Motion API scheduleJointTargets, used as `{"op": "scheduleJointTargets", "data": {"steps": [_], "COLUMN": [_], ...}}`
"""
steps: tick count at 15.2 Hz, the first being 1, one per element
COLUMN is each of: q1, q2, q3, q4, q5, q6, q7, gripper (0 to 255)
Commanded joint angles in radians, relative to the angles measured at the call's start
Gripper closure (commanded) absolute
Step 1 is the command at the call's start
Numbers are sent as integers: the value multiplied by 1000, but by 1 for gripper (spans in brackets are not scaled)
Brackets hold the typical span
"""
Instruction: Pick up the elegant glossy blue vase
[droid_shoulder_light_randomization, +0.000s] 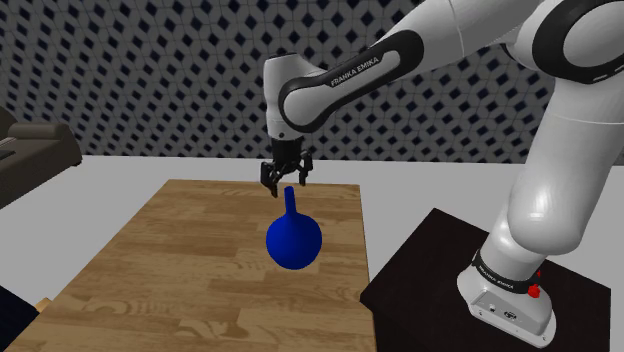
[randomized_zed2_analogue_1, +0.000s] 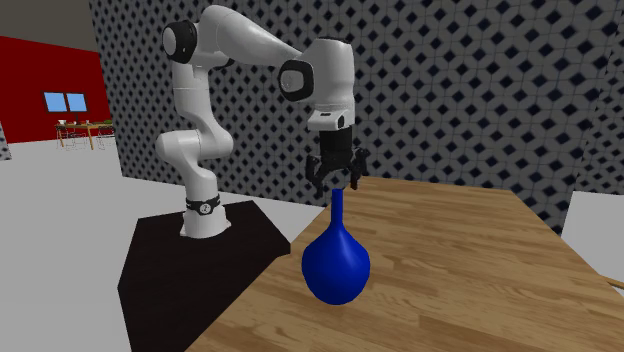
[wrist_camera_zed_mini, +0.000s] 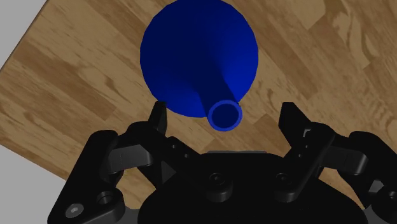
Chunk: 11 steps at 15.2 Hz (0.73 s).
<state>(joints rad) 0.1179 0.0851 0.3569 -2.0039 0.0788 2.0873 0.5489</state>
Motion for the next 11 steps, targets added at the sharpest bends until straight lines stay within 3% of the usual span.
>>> {"op": "scheduleJointTargets", "data": {"steps": [1, 2, 11], "q1": [0, 0, 0], "q2": [3, 2, 3], "q3": [0, 0, 0], "q4": [-5, -6, -5], "q5": [-1, 0, -1], "q6": [9, 9, 9], "q7": [0, -1, 0], "gripper": [0, 255, 255]}}
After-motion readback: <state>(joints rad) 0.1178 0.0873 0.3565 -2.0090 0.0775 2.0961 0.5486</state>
